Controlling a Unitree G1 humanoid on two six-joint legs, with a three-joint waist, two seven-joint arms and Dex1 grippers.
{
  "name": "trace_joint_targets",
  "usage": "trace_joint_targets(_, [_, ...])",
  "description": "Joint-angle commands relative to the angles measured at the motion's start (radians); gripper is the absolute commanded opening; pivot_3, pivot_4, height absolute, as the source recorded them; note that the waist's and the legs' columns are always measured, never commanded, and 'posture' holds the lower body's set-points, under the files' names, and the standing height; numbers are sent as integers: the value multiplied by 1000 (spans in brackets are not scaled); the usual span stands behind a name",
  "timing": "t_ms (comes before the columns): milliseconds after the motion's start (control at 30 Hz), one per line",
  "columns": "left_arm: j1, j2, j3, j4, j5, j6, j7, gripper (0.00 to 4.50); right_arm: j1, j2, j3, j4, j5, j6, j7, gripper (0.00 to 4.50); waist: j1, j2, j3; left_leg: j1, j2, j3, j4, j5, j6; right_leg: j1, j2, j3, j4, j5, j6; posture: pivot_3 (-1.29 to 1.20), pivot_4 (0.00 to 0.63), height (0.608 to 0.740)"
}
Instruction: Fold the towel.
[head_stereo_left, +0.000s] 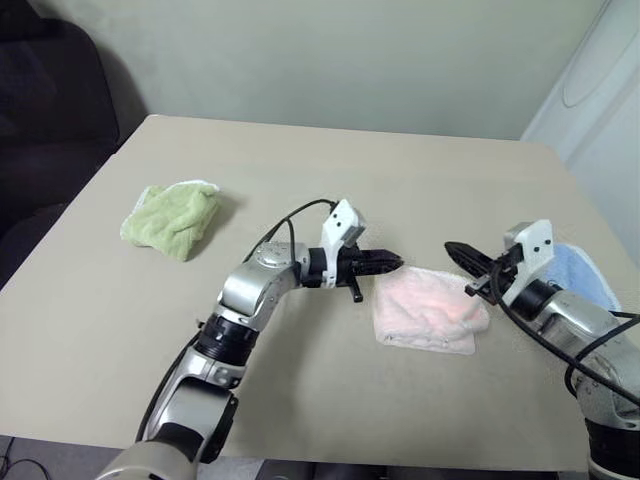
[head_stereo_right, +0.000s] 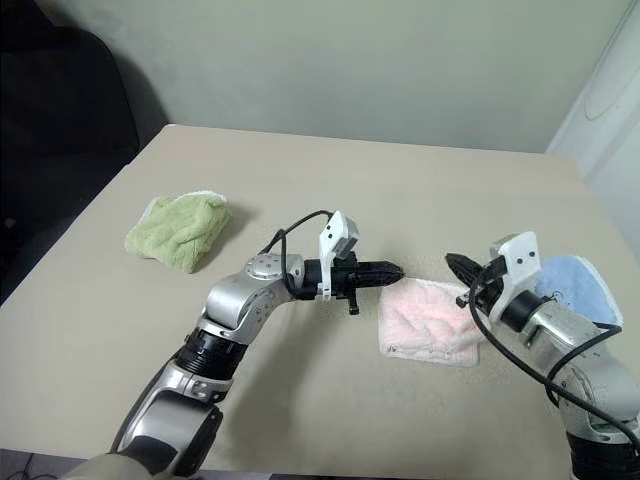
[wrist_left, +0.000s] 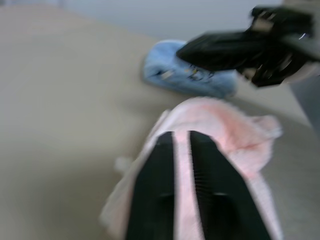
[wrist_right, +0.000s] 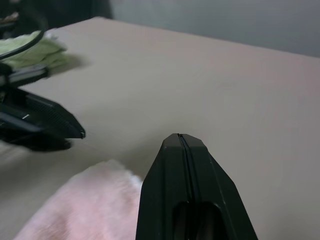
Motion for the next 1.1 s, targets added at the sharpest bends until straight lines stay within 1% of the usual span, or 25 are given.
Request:
trace_joint_targets(33, [-12, -18, -77, -13, 58, -60, -29, 78, 37, -19, 27, -11, -31, -11, 13, 0, 0, 0, 0, 0, 0, 0, 0, 0, 0, 0, 0, 0, 0, 0, 0, 0, 150, 740])
trace_joint_targets(200, [-15, -63, -156, 86, 125, -92, -42, 78, 130, -10, 25, 27, -26, -32, 50, 0, 0, 0, 0, -1, 1, 1, 0, 0, -3, -1, 0, 0, 0, -1, 3, 0, 150, 740])
trace_joint_targets(333, [-43, -104, -197, 268, 215, -127, -11, 78, 162, 2, 82, 123, -88, -75, 63, 0, -2, 0, 0, -1, 1, 1, 0, 0, -3, -1, 0, 0, 1, -3, 4, 0, 150, 740])
trace_joint_targets(433, [-56, -141, -199, 401, 258, -168, 3, 78, 171, 9, 144, 214, -162, -132, 73, 0, -2, 0, 0, -1, 1, 1, 0, 0, -3, -2, 0, 0, 0, -2, 5, 0, 150, 740])
trace_joint_targets(567, [-54, -158, -175, 447, 267, -192, -7, 78, 173, 22, 146, 227, -178, -166, 71, 0, -3, -2, -3, 2, 1, 1, 0, 0, -1, 2, -1, 0, 0, 0, 8, 0, 150, 740])
trace_joint_targets(667, [-35, -154, -125, 393, 223, -188, -24, 78, 165, 30, 108, 198, -163, -175, 56, 0, -5, -2, -3, 3, 1, 1, 0, 0, -2, 3, -1, 0, 0, 0, 8, 0, 150, 740])
trace_joint_targets(800, [5, -137, 14, 186, 56, -65, -54, 78, 165, 16, 39, 109, -123, -155, 51, 0, -7, 0, -2, 0, 1, 2, 0, 0, -3, -1, 0, 0, 0, 0, 8, 0, 150, 740])
trace_joint_targets(867, [31, -102, 86, 67, -26, 11, -53, 78, 172, 0, 0, 43, -92, -127, 57, 0, -7, 0, -2, -2, 1, 2, 0, 2, -1, -3, 0, 0, 0, 0, 8, 0, 150, 740])
trace_joint_targets(933, [54, -67, 152, -13, -90, 75, -36, 78, 177, -17, -31, -7, -63, -98, 64, 0, -7, 0, -2, -2, 1, 3, -1, 2, 0, -3, 0, 0, 0, 0, 7, 0, 150, 740])
trace_joint_targets(1000, [66, -47, 186, -49, -124, 120, -15, 78, 179, -27, -47, -34, -42, -77, 69, 0, -7, 0, -2, -2, 1, 3, -1, 2, 0, -2, 1, 0, 0, 1, 6, 0, 150, 740])
trace_joint_targets(1100, [85, -2, 237, -61, -159, 193, 21, 78, 165, -46, -68, -56, -9, -42, 75, 0, -5, 0, -2, 0, 1, 2, -1, 2, 0, -1, 0, 0, 0, 0, 7, 0, 150, 740])
